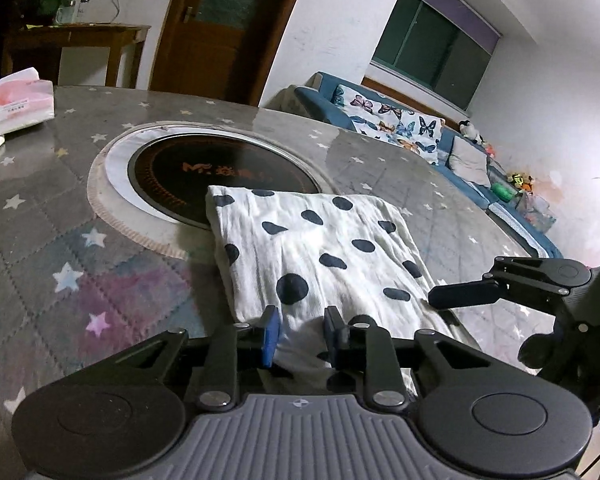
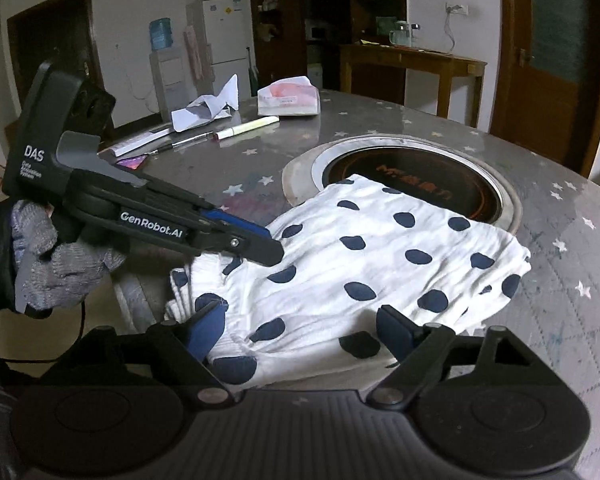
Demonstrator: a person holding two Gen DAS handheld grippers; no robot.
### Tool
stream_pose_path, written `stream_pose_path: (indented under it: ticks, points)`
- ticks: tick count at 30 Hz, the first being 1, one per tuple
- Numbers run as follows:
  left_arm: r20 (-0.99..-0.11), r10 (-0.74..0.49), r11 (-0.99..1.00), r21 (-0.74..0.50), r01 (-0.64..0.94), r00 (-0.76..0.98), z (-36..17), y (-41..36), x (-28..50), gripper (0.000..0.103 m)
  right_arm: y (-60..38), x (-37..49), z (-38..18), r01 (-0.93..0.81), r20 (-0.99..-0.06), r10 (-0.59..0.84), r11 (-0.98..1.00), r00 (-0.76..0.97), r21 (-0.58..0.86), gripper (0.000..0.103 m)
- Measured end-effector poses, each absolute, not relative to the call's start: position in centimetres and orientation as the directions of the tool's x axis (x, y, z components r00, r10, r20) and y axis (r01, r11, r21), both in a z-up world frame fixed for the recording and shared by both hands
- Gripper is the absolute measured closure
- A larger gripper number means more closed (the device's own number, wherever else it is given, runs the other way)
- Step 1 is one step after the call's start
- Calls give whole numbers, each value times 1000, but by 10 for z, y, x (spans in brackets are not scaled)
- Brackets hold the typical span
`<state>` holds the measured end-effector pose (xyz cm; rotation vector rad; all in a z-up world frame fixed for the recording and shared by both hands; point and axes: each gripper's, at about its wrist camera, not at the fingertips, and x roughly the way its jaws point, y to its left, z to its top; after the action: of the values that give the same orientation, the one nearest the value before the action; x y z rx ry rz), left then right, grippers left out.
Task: Fold clothes
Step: 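Lower the folded bundle onto the table and open both grippers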
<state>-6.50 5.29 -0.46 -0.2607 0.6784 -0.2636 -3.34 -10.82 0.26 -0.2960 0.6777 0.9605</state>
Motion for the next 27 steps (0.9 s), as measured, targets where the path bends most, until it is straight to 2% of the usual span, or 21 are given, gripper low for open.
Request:
stream_pose_path:
  ticks: [9, 19, 27]
  points:
    - [-550, -300, 941, -307, 146, 780, -7, 49, -76, 73, -114, -36, -5, -807, -650, 643, 586, 405, 76, 16]
    - [-500, -329, 928, -327, 177, 801, 9, 48, -90, 56, -115, -37, 6, -794, -640, 645, 601, 418, 86, 15]
    - [-480, -370, 912, -353, 211, 796, 14, 50, -96, 55, -117, -28, 23, -773, -625, 637, 629, 451, 83, 8]
